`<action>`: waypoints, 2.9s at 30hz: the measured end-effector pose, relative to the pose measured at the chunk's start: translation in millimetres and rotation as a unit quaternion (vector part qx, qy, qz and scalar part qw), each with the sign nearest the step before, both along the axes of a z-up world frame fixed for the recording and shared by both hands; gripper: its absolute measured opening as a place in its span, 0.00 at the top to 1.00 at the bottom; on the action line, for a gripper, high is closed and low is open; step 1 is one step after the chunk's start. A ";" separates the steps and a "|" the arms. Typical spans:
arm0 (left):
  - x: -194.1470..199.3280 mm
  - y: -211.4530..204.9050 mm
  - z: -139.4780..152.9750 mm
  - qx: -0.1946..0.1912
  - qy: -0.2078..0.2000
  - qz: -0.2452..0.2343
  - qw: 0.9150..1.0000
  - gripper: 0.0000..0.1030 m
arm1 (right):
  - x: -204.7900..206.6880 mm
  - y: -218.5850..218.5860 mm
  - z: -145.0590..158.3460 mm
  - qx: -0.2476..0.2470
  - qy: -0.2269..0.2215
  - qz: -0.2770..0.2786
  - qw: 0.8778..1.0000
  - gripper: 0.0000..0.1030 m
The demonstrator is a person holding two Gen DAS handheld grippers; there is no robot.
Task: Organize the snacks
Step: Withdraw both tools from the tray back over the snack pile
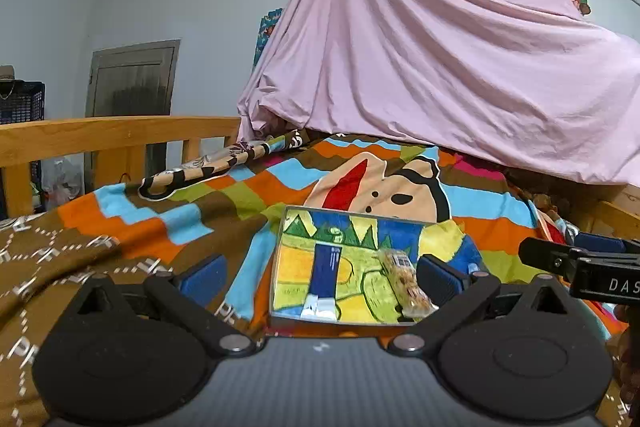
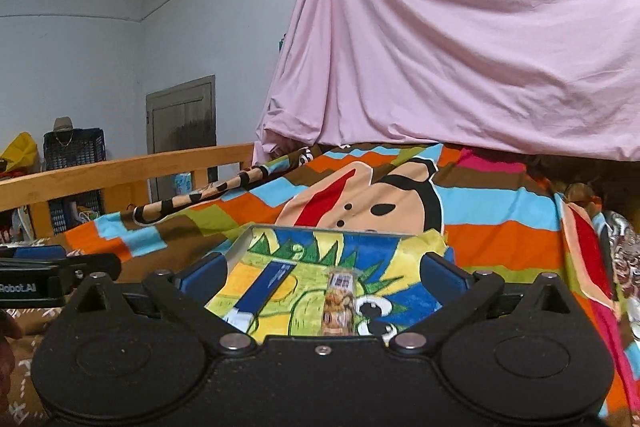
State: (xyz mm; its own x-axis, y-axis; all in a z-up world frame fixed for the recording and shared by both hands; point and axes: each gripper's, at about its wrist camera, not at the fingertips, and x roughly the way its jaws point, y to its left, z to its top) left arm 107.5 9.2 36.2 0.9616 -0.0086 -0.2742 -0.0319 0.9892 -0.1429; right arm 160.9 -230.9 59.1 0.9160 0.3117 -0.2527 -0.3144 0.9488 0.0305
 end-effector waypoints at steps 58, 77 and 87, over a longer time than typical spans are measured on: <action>-51.1 -2.7 -67.7 0.016 0.152 -0.058 0.987 0.00 | -80.2 -13.9 -71.0 -0.044 0.146 -0.003 0.988 0.01; -1.4 -23.0 -74.3 0.021 0.153 -0.170 0.973 0.01 | -40.9 -10.5 -110.5 -0.060 0.184 -0.010 0.981 0.01; 27.3 -27.8 -79.7 -0.004 0.180 -0.218 0.959 0.02 | -34.0 -10.6 -121.1 -0.060 0.188 0.024 0.980 0.01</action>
